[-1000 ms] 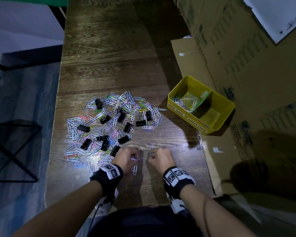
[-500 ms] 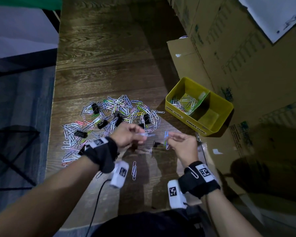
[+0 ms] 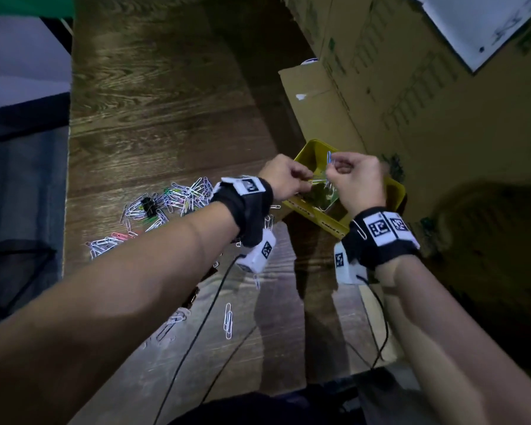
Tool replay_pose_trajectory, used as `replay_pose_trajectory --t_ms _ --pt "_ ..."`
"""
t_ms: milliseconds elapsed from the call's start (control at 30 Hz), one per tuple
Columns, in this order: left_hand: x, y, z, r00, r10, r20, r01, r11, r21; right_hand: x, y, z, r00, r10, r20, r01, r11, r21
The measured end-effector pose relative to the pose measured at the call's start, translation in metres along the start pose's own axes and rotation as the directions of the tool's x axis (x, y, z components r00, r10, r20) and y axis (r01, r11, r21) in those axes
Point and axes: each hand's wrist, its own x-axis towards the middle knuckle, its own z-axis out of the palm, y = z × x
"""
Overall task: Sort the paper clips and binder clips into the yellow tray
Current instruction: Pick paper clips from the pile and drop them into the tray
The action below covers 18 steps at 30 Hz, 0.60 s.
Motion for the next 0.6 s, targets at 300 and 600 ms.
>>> replay_pose_trajectory --t_ms 300,600 --pt "-0.043 -0.090 -0.038 0.997 -0.028 0.069 -0.011 0.865 0.502 0.022 0.023 0.028 0.933 0.070 0.354 0.145 0.825 -0.546" --pt "-0.059 -0.133 -0.006 0.997 -0.063 0.045 0.012 0.701 0.713 -0.036 0.003 0.072 0.732 -0.482 0.481 0.626 0.754 -0.198"
